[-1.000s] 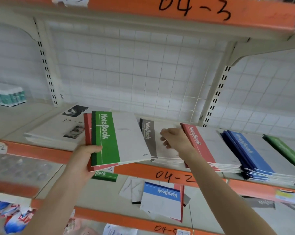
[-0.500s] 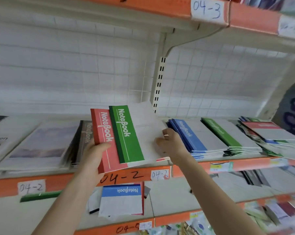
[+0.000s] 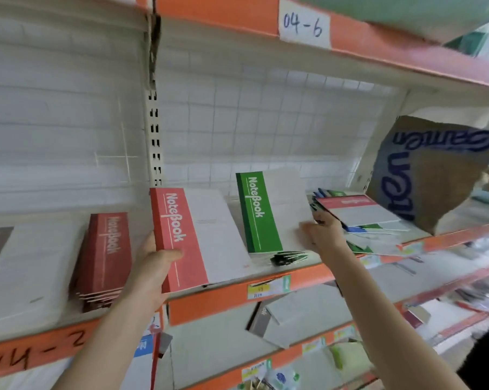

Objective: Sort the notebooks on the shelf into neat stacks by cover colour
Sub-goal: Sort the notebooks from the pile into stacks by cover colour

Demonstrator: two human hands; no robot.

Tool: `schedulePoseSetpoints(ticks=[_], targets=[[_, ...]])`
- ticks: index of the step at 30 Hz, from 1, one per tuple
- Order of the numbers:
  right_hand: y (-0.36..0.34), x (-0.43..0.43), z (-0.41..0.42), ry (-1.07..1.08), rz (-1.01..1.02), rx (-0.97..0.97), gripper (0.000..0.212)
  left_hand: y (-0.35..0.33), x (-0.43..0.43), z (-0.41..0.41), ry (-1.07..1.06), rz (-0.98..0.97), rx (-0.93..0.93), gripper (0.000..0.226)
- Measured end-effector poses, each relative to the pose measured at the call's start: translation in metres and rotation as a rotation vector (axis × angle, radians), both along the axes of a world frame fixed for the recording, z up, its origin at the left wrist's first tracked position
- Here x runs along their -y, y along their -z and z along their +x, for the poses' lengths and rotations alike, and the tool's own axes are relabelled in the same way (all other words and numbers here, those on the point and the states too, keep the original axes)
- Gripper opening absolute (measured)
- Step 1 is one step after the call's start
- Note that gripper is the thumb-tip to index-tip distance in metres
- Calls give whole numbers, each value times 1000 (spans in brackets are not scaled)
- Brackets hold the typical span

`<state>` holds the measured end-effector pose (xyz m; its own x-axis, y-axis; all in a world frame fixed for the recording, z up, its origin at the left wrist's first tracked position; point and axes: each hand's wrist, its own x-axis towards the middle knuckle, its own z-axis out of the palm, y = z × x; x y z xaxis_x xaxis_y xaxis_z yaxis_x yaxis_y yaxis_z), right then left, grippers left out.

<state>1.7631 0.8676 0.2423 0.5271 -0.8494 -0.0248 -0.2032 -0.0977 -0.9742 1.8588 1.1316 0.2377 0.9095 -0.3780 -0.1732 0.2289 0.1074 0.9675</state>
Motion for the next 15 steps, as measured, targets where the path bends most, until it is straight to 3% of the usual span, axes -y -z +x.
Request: schedulePoseSetpoints(ticks=[6,11,15], targets=[[0,71,-2,36,-246,-188,17,4,30,-13,-52,-3,25,35],[12,81,14,-37,-471,-598,29,5,39,-23,-96,-8,22,32],[18,73,14,-51,-630,-764,34,7,43,-27,-104,26,45,33]])
